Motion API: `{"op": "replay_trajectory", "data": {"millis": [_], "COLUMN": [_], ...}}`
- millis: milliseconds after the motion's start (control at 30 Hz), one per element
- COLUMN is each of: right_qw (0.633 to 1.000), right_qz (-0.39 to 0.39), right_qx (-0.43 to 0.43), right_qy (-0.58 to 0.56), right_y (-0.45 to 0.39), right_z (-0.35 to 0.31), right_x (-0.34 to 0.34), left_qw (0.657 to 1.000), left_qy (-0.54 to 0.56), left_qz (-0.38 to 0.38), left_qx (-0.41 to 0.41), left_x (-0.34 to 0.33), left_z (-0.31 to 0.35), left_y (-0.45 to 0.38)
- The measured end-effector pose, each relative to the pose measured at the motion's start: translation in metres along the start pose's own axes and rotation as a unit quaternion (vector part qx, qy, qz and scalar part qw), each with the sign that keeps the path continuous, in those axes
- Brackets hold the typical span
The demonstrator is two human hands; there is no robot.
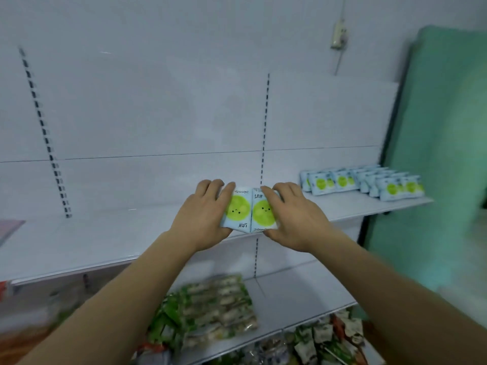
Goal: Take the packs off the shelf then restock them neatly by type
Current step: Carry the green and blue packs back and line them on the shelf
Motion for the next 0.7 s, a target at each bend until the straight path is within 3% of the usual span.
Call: {"op": "replay_trajectory", "data": {"millis": [333,700], "right_qw": [0.992,0.982], "right_qz": [-0.021,-0.031], "right_qx": [-0.117,-0.158], "right_qy": [0.046,0.101], "right_y": [0.019,-0.067], "right_z": [0.17,0.288], "right_x": [-0.033,-0.097], "left_qw": [0.991,0.978], "left_qy": [0.074,0.128], "left_qz": [0.021,0.052], "left_qx": [-0.111,-0.158], "left_x": [-0.094,-0.209], "left_z": [0.094,0.091], "left_y": [-0.145,-0.291]}}
Point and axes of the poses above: each hand's wrist, its own y-axis away from the middle knuckle, its own x-axis out of the back of the hand, z = x × y, the point moved 3 cm from there along -y, towards the middle knuckle, and after that the axes turned 15 degrees about -x, right-handed, at the moved point
